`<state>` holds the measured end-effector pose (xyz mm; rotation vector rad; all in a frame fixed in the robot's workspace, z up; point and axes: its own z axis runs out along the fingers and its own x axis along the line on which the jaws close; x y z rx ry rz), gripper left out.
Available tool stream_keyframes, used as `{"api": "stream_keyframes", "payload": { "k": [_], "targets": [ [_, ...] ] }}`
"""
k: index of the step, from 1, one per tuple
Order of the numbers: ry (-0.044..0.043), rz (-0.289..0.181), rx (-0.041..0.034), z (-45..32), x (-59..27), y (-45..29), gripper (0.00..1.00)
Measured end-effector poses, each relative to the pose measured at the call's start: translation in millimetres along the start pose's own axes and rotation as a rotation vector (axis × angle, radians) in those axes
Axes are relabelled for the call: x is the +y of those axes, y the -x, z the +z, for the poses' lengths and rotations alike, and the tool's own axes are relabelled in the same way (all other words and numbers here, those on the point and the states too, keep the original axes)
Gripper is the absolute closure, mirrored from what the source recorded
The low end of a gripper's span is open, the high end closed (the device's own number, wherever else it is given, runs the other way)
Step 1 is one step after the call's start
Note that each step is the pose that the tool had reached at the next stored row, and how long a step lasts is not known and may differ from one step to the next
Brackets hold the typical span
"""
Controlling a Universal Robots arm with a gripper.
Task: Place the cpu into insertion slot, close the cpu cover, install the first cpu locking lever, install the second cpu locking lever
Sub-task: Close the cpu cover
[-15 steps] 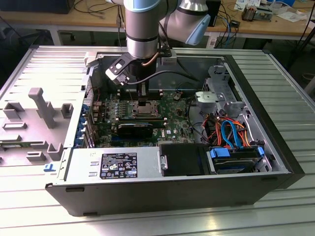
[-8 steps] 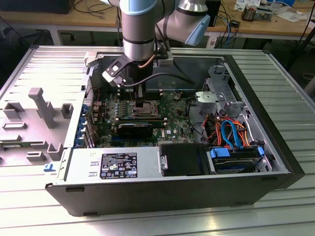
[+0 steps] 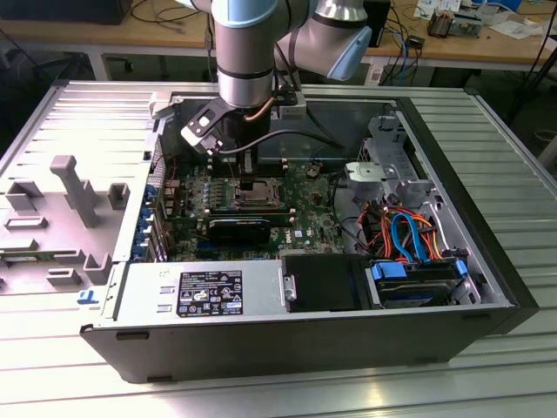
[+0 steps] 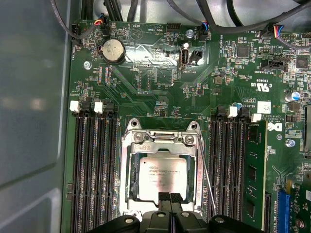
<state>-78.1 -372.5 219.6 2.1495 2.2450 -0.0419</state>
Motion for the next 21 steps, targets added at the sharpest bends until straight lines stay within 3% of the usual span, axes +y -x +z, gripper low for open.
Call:
{"api": "stream_keyframes", "payload": {
  "k": [5,14,16,21],
  "targets": [
    [0.0001,0.000,0.0001,1.0,-2.1,-0.1,0.89],
    [-0.0002,-0.002,0.0011,11.1,-5.1,-0.7,0.89],
    [-0.0008,-0.002,0.0013,1.0,-5.0,-0.3,0.89],
    [-0.0008,-0.002,0.0026,2.5,-5.0,-0.3,0.89]
  ]
}}
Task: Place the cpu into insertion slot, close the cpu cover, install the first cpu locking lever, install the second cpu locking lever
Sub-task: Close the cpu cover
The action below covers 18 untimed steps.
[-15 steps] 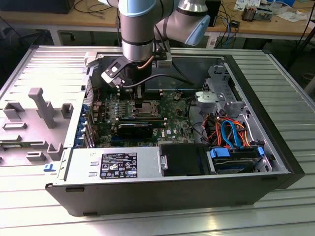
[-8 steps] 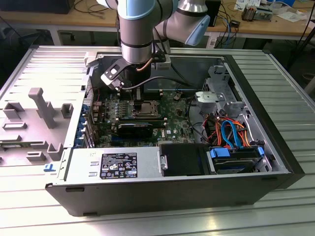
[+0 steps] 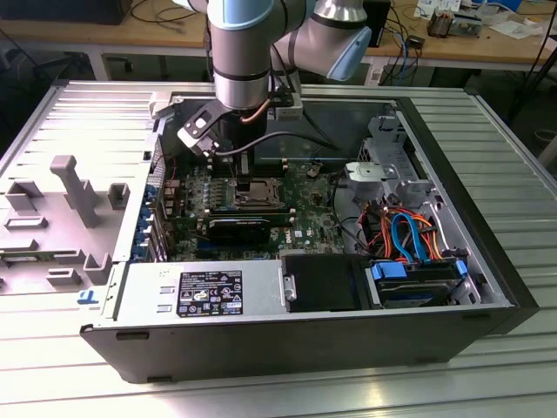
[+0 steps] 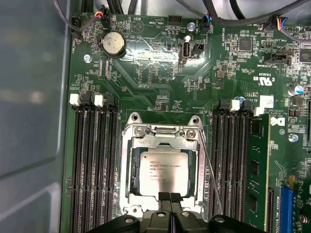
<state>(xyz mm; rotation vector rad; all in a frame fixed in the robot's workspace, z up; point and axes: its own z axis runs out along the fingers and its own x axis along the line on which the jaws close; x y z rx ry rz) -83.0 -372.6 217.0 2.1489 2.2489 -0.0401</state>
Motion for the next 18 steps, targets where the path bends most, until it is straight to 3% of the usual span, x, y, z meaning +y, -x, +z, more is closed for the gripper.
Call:
{"api": "stream_keyframes", "payload": {
  "k": [7,18],
  "targets": [
    [0.0001,0.000,0.0001,0.1,18.0,0.9,0.89],
    [0.0002,0.000,0.0002,0.2,20.0,0.9,0.89]
  ]
}}
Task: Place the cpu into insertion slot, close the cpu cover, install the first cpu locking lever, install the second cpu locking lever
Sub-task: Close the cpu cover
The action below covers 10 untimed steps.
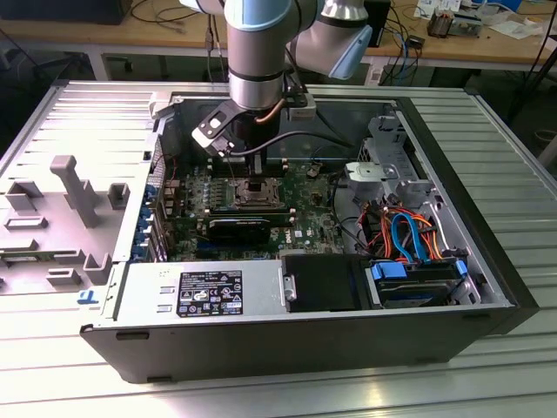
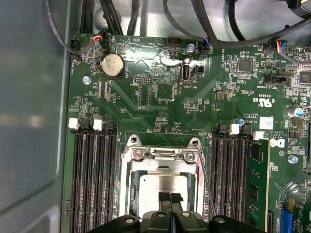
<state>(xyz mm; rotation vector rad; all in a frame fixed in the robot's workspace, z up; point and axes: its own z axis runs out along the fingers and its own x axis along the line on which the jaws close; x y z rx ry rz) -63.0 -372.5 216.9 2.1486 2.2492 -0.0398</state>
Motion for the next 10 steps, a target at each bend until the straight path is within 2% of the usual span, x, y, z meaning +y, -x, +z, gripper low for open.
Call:
{"api": "stream_keyframes", "payload": {
  "k": [10],
  "targets": [
    [0.0000,0.000,0.0000,0.0,2.0,0.1,0.89]
  ]
}}
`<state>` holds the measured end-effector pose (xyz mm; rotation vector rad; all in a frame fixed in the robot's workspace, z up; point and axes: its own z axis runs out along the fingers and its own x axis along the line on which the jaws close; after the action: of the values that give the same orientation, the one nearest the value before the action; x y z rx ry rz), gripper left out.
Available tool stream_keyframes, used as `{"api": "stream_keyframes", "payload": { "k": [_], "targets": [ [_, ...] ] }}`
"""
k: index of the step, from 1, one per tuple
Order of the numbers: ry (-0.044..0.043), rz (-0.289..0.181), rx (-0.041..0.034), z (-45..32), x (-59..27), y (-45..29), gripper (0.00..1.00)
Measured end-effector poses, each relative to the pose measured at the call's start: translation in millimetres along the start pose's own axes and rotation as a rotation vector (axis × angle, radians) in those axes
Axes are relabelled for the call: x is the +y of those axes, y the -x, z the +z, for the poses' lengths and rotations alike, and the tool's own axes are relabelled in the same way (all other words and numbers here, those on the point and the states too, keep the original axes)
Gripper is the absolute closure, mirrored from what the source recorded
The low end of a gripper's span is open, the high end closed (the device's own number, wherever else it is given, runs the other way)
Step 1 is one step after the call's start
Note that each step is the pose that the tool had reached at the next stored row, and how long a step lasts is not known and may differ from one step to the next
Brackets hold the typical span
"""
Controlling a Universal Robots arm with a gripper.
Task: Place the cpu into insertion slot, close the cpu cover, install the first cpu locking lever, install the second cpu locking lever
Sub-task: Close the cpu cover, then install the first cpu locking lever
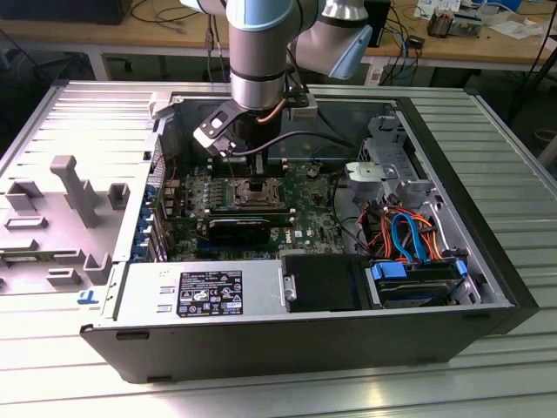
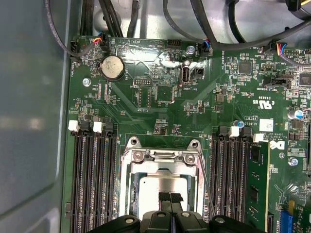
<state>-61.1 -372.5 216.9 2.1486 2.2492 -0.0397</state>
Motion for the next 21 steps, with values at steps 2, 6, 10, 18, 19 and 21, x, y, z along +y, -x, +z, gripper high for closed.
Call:
{"api": "stream_keyframes", "payload": {
  "k": [2,6,10,18,19,21],
  "targets": [
    [0.0000,0.000,0.0000,0.0,0.4,0.0,0.89],
    [0.0000,0.000,0.0000,0.0,1.1,0.1,0.89],
    [0.0000,0.000,0.0000,0.0,1.6,0.1,0.89],
    [0.0000,0.000,0.0000,0.0,2.8,0.1,0.89],
    [-0.0001,0.000,0.0000,0.0,2.8,0.1,0.89],
    [-0.0001,0.000,-0.0002,-1.6,2.9,0.1,0.89]
  ]
}}
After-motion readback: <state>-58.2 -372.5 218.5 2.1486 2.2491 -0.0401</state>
